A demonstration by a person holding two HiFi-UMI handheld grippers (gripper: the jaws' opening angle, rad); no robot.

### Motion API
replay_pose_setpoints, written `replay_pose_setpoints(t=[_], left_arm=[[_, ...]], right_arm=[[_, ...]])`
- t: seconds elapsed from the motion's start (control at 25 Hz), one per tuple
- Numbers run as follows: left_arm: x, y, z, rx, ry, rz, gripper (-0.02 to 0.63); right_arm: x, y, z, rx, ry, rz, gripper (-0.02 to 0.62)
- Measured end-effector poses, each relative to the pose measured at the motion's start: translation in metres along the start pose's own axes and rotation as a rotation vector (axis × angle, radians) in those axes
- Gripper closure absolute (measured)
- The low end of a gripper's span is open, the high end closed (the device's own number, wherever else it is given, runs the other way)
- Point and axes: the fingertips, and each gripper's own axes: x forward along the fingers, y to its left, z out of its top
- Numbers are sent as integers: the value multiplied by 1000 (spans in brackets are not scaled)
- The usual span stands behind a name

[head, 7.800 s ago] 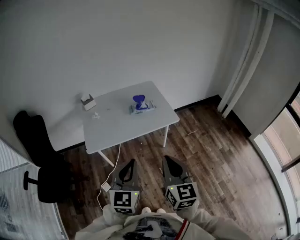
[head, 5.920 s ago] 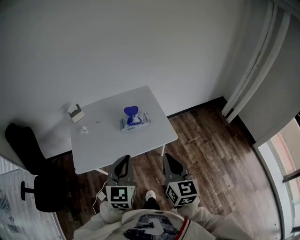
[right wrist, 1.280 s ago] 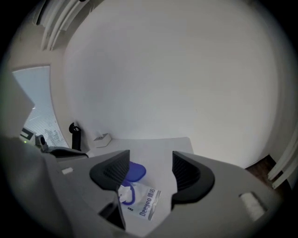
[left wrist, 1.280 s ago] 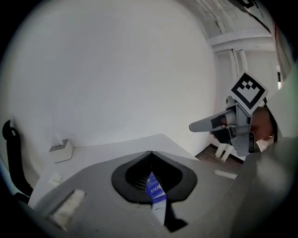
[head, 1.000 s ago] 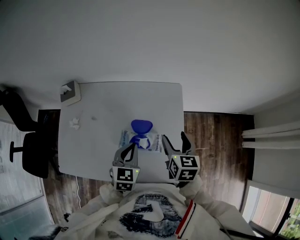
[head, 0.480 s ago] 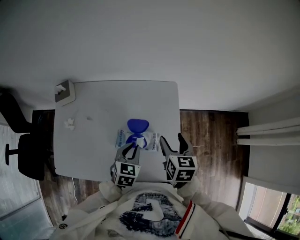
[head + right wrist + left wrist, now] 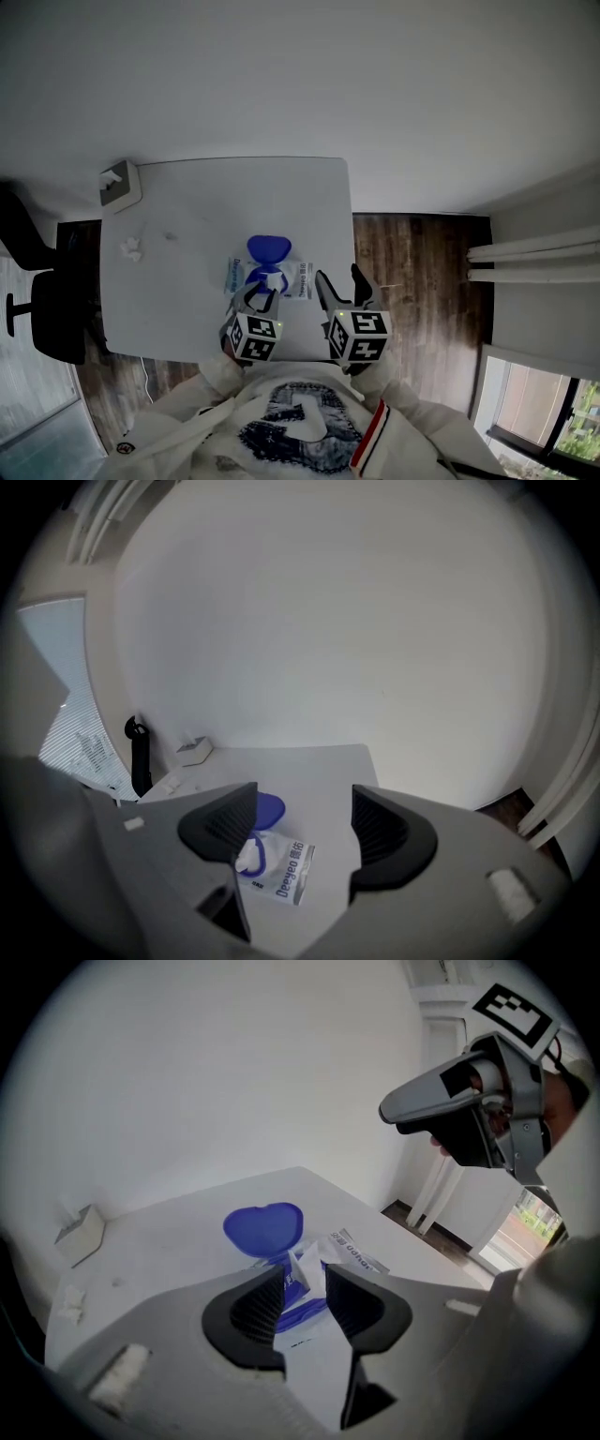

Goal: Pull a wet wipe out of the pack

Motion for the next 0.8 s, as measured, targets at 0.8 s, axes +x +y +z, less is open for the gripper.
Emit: replay_pose_setpoints(t=[0.8], left_arm=[[1,-1,-6,-29,17,-39,568]], right_arm=[[11,7,-19,33,56,25,318]])
